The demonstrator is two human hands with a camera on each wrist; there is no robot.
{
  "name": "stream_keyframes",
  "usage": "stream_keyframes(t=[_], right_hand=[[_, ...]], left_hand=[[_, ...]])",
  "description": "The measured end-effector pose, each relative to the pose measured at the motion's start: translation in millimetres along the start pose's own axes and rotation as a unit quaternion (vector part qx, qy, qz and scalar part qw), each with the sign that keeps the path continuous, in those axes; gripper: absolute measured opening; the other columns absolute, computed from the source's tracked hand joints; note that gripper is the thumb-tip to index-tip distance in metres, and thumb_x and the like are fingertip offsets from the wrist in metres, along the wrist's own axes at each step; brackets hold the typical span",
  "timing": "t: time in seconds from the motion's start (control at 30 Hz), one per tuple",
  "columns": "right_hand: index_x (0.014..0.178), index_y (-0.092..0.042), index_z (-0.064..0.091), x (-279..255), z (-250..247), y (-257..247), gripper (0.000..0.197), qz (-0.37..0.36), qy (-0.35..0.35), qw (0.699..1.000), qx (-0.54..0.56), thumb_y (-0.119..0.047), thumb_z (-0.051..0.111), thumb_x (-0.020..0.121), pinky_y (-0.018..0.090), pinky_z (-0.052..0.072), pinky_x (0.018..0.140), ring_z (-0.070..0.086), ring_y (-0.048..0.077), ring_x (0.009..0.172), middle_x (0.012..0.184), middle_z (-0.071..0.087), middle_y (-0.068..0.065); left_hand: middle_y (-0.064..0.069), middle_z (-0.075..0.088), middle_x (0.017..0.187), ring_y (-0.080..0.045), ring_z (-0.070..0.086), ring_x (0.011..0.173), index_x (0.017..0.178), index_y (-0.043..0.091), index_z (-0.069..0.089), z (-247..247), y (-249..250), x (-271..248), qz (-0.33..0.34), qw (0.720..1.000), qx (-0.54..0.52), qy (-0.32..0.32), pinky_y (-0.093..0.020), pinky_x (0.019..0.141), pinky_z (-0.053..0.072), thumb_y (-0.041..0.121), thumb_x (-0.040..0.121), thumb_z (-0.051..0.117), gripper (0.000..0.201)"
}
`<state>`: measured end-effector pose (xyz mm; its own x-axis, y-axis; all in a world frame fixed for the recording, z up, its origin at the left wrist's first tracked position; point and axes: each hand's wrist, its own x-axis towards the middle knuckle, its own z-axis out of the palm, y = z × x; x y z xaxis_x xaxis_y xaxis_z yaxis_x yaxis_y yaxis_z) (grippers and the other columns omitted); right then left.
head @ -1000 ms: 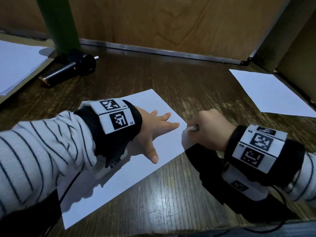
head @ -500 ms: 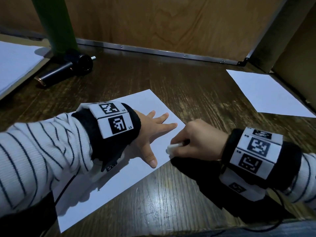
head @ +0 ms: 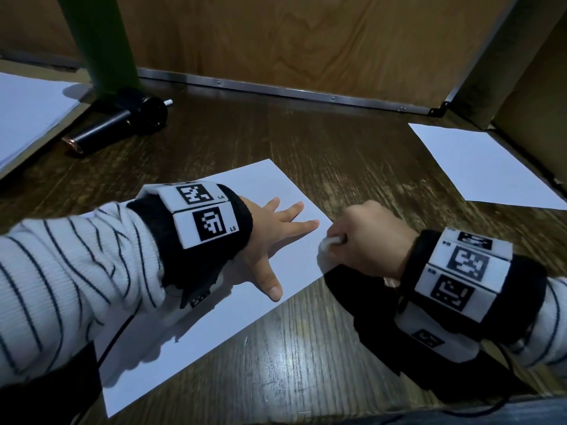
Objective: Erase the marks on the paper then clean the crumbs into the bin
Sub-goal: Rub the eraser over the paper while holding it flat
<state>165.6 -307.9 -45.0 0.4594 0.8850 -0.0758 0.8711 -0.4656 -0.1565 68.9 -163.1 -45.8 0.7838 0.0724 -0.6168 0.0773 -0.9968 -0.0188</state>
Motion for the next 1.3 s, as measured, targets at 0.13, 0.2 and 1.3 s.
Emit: stream_keyframes(t=[0.13, 0.2, 1.3], right_hand=[[0.049, -0.012, 0.037, -10, -3, -10, 0.028, -0.111, -0.027, 0.993, 0.010, -0.031, 0.038, 0.069, 0.029, 0.033, 0.053, 0.029, 0.022, 0.055, 0.051, 0.034, 0.008], [0.049, -0.012, 0.035, -13, -2, -13, 0.028, -0.146, -0.065, 0.987, 0.020, -0.031, 0.039, 0.069, 0.030, 0.033, 0.054, 0.026, 0.022, 0.057, 0.051, 0.033, 0.010], [0.067, -0.005, 0.062, 3, -1, -2, 0.027, -0.048, -0.013, 0.996, 0.073, -0.027, 0.057, 0.082, 0.025, 0.039, 0.058, 0.047, 0.023, 0.060, 0.066, 0.057, 0.015]], left_hand=[[0.008, -0.032, 0.152, -0.027, -0.022, 0.143, 0.141, 0.042, -0.027, 0, 0, 0, 0.000, 1.000, 0.001, -0.002, -0.060, 0.112, 0.008, 0.071, 0.060, 0.067, 0.127], [0.008, -0.032, 0.152, -0.027, -0.022, 0.143, 0.141, 0.042, -0.027, 0, 0, 1, -0.001, 1.000, 0.003, -0.004, -0.060, 0.112, 0.008, 0.071, 0.060, 0.066, 0.126], [0.007, -0.026, 0.155, -0.015, -0.017, 0.145, 0.146, 0.027, -0.024, -3, -23, -5, -0.050, 0.996, -0.072, 0.004, -0.047, 0.119, 0.006, 0.057, 0.060, 0.077, 0.136]])
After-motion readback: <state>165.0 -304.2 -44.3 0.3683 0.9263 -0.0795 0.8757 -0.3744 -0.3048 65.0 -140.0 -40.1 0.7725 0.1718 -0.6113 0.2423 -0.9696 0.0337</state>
